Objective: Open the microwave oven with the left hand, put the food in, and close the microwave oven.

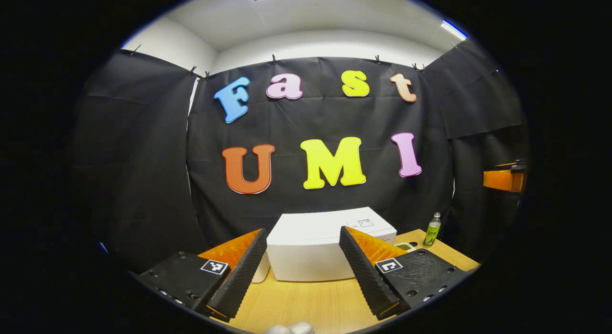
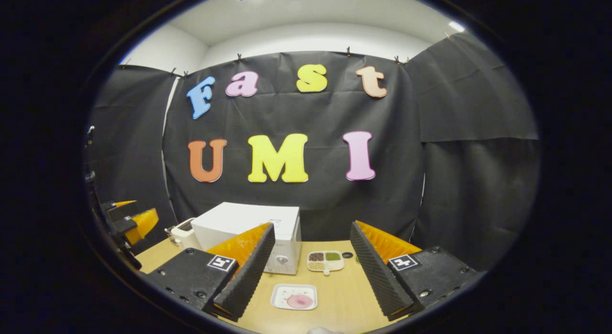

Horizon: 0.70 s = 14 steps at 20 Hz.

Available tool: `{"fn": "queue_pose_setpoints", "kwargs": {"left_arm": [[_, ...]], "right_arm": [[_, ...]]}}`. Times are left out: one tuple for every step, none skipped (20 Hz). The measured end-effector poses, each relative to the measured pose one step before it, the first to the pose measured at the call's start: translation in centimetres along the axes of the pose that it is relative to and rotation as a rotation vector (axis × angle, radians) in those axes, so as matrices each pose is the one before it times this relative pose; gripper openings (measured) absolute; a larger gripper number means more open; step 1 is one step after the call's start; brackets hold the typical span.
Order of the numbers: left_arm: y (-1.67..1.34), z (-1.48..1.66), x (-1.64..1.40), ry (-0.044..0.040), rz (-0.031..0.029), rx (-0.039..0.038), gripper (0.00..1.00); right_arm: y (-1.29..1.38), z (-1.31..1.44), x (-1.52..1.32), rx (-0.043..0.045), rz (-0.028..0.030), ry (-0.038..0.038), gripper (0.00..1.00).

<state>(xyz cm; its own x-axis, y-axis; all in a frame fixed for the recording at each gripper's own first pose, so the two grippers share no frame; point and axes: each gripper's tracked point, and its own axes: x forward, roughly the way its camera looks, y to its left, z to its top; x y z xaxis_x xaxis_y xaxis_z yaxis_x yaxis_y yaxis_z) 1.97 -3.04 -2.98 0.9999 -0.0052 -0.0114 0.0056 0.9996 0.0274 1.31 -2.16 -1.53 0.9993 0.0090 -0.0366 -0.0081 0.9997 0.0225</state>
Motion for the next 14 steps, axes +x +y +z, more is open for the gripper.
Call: {"fn": "queue_pose_setpoints", "kwargs": {"left_arm": [[-0.827,-0.597,0.382,-0.00153,-0.01218,0.00130,0.96],[-1.063,-0.593,0.525,-0.00270,-0.01576,-0.00082,0.96],[-1.203,-0.754,0.706,-0.00349,-0.01966,0.00311,0.96],[-1.155,-1.068,0.676,0.00730,-0.01962,-0.00026,0.96],[-1.190,-1.157,0.658,0.01579,-0.01768,-0.00249,0.96],[-1.164,-0.917,0.694,0.00197,-0.01668,-0.00324,0.96],[-0.993,-0.965,0.627,0.00606,-0.01142,-0.00497,0.96],[-1.038,-1.042,0.786,0.00762,-0.01263,-0.00611,0.96],[-1.123,-1.127,0.932,0.00909,-0.01426,-0.00512,0.96],[-1.133,-1.305,0.968,0.02144,-0.01299,-0.00629,0.96],[-1.006,-0.979,1.165,0.00356,-0.01652,-0.00447,0.96],[-1.135,-1.130,1.240,-0.00116,-0.02396,-0.00654,0.96],[-0.776,-1.424,1.388,0.02308,-0.01362,-0.00349,0.96],[-0.438,-1.696,1.153,0.02488,-0.00324,-0.00281,0.96]], "right_arm": [[-0.390,0.017,0.033,0.00026,-0.00032,0.00245,0.92],[-0.410,0.020,0.086,0.00023,-0.00071,0.00161,0.93],[-0.413,-0.013,0.017,0.00150,-0.00055,0.00581,0.93],[-0.365,-0.231,-0.058,0.00523,0.00453,0.01213,1.00],[-0.329,0.020,-0.136,0.00717,0.00405,0.00698,1.00],[-0.510,0.120,-0.084,0.00155,-0.00119,0.00383,0.93],[-0.676,0.078,0.059,-0.00707,-0.00599,0.00397,0.93],[-0.596,-0.076,-0.009,-0.01022,-0.00642,0.00225,0.92],[-0.692,0.033,-0.063,-0.00966,-0.00931,0.00514,1.00],[-0.548,-0.186,0.002,-0.00977,-0.00880,0.00709,1.00],[-0.514,-0.256,-0.002,-0.01209,-0.00680,0.00994,1.00],[-0.491,-0.323,-0.081,-0.01096,-0.00625,0.01038,0.92],[-0.485,-0.403,0.025,-0.00968,-0.00542,0.01890,1.00],[-0.473,-0.300,-0.070,-0.00586,-0.00604,0.01011,1.00]]}}
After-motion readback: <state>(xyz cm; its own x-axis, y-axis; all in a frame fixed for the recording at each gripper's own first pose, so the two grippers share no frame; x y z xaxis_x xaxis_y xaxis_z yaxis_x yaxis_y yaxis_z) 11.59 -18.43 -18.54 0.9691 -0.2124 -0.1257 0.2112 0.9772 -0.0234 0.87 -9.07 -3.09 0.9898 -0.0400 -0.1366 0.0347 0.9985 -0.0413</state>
